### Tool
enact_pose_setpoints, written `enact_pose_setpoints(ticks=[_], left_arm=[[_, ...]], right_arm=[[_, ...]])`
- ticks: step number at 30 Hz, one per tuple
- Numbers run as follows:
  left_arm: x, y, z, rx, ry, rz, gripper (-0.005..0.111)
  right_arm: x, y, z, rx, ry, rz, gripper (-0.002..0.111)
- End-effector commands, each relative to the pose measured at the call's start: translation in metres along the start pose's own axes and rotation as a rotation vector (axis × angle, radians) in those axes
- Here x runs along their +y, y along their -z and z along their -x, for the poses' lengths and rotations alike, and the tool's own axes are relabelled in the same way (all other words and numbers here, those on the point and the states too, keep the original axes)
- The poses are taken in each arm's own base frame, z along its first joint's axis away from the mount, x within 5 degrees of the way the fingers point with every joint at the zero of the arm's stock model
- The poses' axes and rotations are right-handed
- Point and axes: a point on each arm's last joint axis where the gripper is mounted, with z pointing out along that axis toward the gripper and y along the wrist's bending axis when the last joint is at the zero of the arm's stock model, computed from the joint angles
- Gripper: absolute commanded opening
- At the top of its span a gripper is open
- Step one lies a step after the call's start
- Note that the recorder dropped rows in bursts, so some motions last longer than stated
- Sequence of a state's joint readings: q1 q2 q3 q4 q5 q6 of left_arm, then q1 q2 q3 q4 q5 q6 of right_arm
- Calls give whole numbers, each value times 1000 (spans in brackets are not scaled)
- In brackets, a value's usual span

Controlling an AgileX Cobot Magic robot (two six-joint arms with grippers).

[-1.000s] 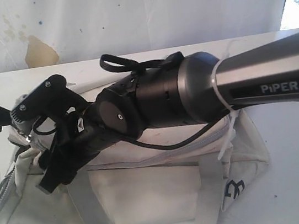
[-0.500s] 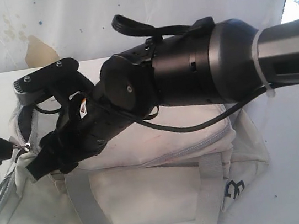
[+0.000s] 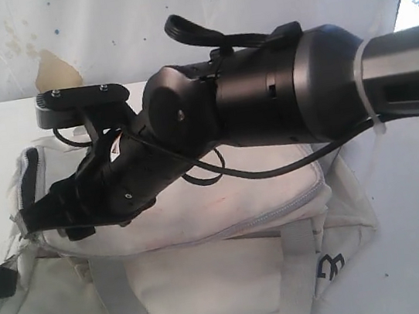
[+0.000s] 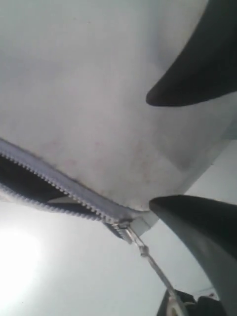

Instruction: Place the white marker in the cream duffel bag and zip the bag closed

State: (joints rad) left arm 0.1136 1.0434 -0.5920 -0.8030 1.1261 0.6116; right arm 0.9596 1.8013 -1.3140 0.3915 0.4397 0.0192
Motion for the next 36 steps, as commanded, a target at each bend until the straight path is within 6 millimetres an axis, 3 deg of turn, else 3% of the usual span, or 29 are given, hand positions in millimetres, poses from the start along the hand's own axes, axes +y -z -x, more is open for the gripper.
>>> enact_pose_setpoints(ticks=[1, 7, 11, 17, 30, 33, 36], left_arm=[[2, -3, -5, -3, 0, 5, 0], [5, -3, -1, -43, 7, 30, 0], [3, -3, 1, -67, 22, 6, 0], [1, -3, 3, -82, 26, -12, 0], [0, -3, 3, -85, 35, -22, 0], [0, -3, 3, -92, 40, -24, 0], [0, -1, 6, -106, 60, -21, 0]], right_arm=[[3, 5, -8, 115, 13, 39, 51], [12, 8, -16, 188, 183, 141, 51], [17, 6, -13, 127, 438, 202, 51], [20, -8, -10, 8, 739, 155, 51], [10, -49, -18, -20, 753, 66, 50], [9, -52, -20, -11, 751, 66, 44], [9, -52, -20, -5, 751, 70, 30]])
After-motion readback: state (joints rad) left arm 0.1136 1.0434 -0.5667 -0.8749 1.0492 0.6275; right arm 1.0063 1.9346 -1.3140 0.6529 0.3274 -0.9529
